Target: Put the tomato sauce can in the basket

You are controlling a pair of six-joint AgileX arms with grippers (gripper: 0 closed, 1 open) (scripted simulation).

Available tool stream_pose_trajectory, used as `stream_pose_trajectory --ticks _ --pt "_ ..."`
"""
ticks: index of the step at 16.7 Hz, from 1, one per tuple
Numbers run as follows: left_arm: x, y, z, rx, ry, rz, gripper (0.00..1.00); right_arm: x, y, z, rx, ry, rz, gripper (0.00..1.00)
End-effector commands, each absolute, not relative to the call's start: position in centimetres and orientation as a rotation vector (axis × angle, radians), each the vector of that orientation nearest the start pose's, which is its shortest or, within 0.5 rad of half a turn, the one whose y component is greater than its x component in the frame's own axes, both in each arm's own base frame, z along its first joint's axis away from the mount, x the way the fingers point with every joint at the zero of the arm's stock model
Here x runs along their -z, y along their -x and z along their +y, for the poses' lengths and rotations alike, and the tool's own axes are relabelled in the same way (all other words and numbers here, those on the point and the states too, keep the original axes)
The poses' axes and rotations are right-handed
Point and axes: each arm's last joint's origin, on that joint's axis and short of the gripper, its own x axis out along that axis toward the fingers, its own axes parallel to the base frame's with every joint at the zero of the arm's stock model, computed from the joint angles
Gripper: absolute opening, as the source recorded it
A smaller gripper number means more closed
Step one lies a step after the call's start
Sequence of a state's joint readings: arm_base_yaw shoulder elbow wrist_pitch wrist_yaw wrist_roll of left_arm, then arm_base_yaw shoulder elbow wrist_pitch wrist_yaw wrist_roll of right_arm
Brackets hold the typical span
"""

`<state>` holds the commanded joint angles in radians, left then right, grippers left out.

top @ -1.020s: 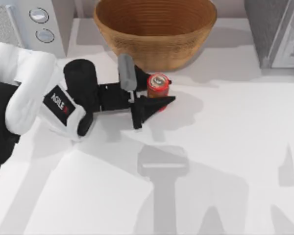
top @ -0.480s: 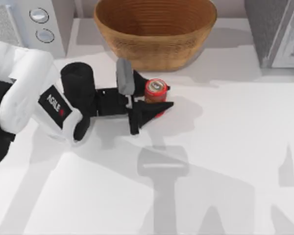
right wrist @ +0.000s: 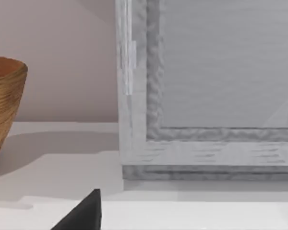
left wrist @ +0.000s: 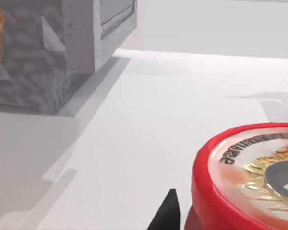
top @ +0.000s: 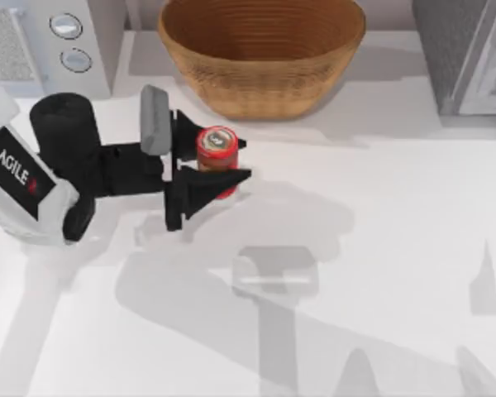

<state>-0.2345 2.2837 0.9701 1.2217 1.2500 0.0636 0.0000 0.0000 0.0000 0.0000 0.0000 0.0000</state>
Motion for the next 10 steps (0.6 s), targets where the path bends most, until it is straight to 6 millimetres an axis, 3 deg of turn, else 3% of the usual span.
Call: stream_pose_trajectory --ticks 5,10 --pt "-10.1 -34.9 -8.3 1.448 -0.011 -0.001 0.0 -16.0 -10.6 -0.1 0.0 0.0 0.0 1.0" --pt "-10.6 -34.0 -7.5 1.446 -0.014 -0.006 0.0 -16.0 -10.6 -0.1 0.0 0.0 0.0 1.0"
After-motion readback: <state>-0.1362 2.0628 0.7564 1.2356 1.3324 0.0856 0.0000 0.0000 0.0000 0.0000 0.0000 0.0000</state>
